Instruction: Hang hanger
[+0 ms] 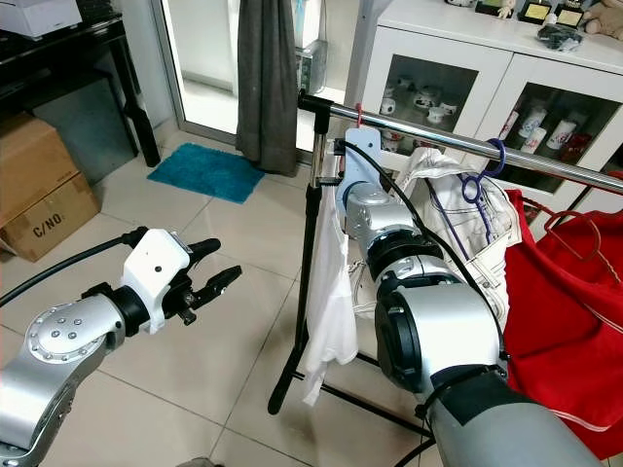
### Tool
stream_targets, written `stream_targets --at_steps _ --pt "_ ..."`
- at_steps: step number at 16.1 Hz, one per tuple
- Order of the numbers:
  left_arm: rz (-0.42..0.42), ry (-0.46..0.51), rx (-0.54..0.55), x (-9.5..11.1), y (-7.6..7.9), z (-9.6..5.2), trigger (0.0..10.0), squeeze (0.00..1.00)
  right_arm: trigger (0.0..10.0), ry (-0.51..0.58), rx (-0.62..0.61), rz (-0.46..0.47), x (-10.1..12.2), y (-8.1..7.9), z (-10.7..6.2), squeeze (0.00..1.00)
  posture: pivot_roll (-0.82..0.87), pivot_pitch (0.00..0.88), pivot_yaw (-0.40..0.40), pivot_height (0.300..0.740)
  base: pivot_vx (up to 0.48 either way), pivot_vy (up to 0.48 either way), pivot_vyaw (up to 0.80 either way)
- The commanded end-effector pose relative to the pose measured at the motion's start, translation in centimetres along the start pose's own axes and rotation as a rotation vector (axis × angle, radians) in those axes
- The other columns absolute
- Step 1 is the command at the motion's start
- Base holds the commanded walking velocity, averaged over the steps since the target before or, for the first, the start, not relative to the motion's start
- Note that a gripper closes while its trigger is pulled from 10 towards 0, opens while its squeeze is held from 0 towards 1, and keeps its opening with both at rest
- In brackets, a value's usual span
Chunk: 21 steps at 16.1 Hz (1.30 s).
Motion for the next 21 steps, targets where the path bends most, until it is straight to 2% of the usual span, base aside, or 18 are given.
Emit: stream_targets --at_steps 1,7,8,9,12,16,17,18,20,21 --pt "0.022 0.007 -0.006 0.5 0.1 0.0 10.0 0.0 10.0 0.021 0.004 0.015 0.8 -0.1 0.0 1.0 -0.01 0.039 -0.058 0.74 0.0 0.0 0.0" --pt "0.022 0.042 -0.006 1.7 0.2 -0.3 10.0 0.0 10.0 0.045 -0.02 0.006 1.8 0.1 -0.1 1.0 -0.01 0.097 -0.066 0.74 0.0 0.0 0.0" --pt "0.025 0.041 -0.007 1.8 0.2 -0.4 10.0 0.0 10.0 0.042 -0.043 0.0 1.8 0.4 -0.1 0.55 0.0 0.109 -0.068 0.74 0.0 0.0 0.0" --pt "0.026 0.039 -0.008 1.9 0.2 -0.5 10.0 0.0 10.0 0.041 -0.055 -0.002 1.8 0.6 -0.1 0.0 0.0 0.116 -0.071 0.74 0.0 0.0 0.0" --pt "0.028 0.018 -0.014 1.8 0.4 -1.4 10.0 0.0 10.0 0.033 -0.053 0.024 1.6 0.4 -0.1 0.0 0.02 0.137 -0.076 0.74 0.0 0.0 0.0" --pt "0.029 0.008 -0.01 1.7 0.3 -1.5 10.0 0.0 10.0 0.031 -0.048 0.033 1.5 0.1 -0.1 0.0 0.02 0.131 -0.08 0.74 0.0 0.0 0.0" --pt "0.03 0.007 -0.01 1.8 0.4 -1.5 10.0 0.0 5.9 0.032 -0.049 0.038 1.5 0.2 -0.1 0.0 0.02 0.129 -0.079 0.74 0.0 0.0 0.0" --pt "0.03 0.007 -0.01 1.8 0.4 -1.5 10.0 0.0 3.4 0.035 -0.049 0.039 1.6 0.2 -0.1 0.0 0.02 0.126 -0.079 0.74 0.0 0.0 0.0" --pt "0.03 0.006 -0.012 1.8 0.4 -1.5 10.0 0.0 2.1 0.044 -0.043 0.035 1.8 0.2 -0.1 0.0 0.02 0.123 -0.078 0.74 0.0 0.0 0.0" --pt "0.031 0.006 -0.013 1.8 0.4 -1.5 10.0 0.0 2.1 0.045 -0.041 0.033 1.8 0.1 -0.1 0.0 0.02 0.121 -0.077 0.74 0.0 0.0 0.0"
Point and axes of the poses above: a point about 5 cm out from each wrist's last joint towards the gripper, its own z axis pointing out of the wrist towards the gripper, its own x axis along the axis of the wrist's last joint, y = z × x, the point moved 2 cm from there along z, pointing out of the wrist towards the gripper, and after that the axes turned 2 degrees about z, right-handed, at the moved point
